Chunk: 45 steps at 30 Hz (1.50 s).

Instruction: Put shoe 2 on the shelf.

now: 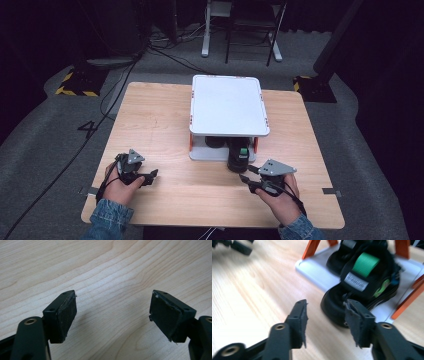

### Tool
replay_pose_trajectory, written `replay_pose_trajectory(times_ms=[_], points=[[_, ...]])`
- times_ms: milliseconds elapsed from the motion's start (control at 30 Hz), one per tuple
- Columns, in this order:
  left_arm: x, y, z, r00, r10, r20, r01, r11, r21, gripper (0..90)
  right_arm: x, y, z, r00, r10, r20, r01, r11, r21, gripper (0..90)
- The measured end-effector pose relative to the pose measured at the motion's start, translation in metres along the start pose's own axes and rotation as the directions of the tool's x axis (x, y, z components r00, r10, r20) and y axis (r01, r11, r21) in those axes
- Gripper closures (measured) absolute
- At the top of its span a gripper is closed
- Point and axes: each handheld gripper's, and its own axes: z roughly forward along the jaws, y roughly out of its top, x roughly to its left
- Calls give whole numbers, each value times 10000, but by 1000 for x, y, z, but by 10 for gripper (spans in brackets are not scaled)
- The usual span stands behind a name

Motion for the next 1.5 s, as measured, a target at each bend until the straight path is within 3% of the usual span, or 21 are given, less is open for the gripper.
replay_pose_trajectory(times_ms=[133, 233, 400, 467, 533, 767, 1000, 1333, 1500], points=[[-1, -1, 1, 10000, -48, 71, 48, 9999, 92, 224, 1, -7, 12, 9988, 381, -312, -362, 9975, 607, 716], [0, -2, 3, 10000, -25, 70, 24, 9999, 131, 224, 1, -14, 23, 9985, 400, -370, -362, 9945, 988, 753], [2, -6, 6, 9999, -72, 157, 71, 9999, 101, 212, 0, -15, 37, 9997, -71, 227, 46, 9945, 1046, 804], [3, -7, 6, 9999, -74, 146, 73, 10000, 45, 212, -5, -14, 41, 10000, 98, -15, -97, 9953, 968, 837], [4, -7, 6, 10000, -3, 100, 3, 10000, -37, 206, -8, -12, 44, 9991, 389, -189, -372, 9960, 814, 837], [3, -9, 5, 10000, -63, 46, 63, 10000, -77, 205, -22, -8, 55, 9977, 107, 670, -151, 9978, 653, 807], [1, -7, -1, 9999, 6, -123, -10, 9996, -281, 226, -34, -1, 69, 9961, 131, 876, -171, 9988, 454, 794], [-1, -11, -14, 9993, 0, -378, -26, 9976, -685, 226, -51, 7, 86, 9965, 290, 789, -317, 9990, 321, 791], [-1, -15, -20, 9986, -154, -498, 116, 9970, -763, 227, -53, 8, 91, 9976, 499, 472, -509, 9985, 193, 745]])
